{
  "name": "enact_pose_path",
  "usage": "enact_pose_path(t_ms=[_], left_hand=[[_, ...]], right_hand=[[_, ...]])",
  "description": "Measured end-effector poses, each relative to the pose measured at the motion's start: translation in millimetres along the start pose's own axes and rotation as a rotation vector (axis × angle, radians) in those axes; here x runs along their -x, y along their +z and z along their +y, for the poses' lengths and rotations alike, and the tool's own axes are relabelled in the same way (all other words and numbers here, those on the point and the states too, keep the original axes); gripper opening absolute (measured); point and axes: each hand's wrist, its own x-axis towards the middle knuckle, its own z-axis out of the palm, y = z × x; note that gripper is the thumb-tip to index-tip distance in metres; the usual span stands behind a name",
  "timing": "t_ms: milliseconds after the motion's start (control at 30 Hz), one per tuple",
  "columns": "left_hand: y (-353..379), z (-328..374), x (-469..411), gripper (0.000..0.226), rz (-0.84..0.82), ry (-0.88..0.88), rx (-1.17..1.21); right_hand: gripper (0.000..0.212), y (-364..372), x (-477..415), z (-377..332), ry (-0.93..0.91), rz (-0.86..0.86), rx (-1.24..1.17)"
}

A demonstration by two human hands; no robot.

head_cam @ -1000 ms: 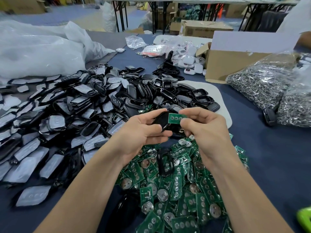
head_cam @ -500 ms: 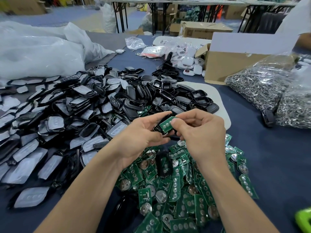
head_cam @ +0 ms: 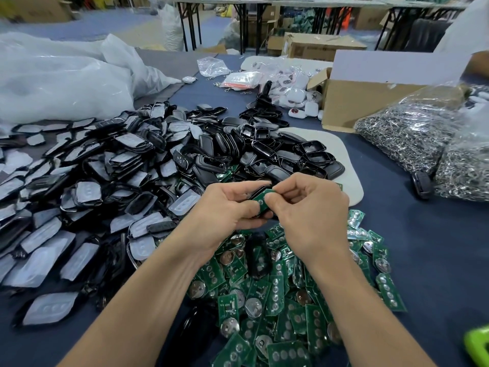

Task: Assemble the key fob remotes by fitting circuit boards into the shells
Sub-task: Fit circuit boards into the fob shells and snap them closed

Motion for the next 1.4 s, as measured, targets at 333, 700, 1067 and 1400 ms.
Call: enact_pose_path(t_ms=[333, 700, 1067, 1400], left_hand=[[8.2, 1.4, 2.6, 0.045, 0.116, 0.075, -0.071], [2.6, 10.3, 10.9, 0.044, 0.157, 0.260, -0.392], [-23.9, 22.0, 8.3, 0.044, 0.659, 0.395, -0.311], [-73.5, 32.6, 9.3, 0.040, 0.979, 0.407, 0.453]], right_hand=[[0.017, -1.4, -0.4, 0.8, 0.031, -0.057, -0.019], [0.012, -12.3, -8.3, 4.4, 0.092, -0.220, -0.275], [0.020, 12.6, 6.8, -15.8, -0.019, -0.204, 0.021], [0.055, 92.2, -3.9, -52.1, -0.379, -0.637, 0.538]])
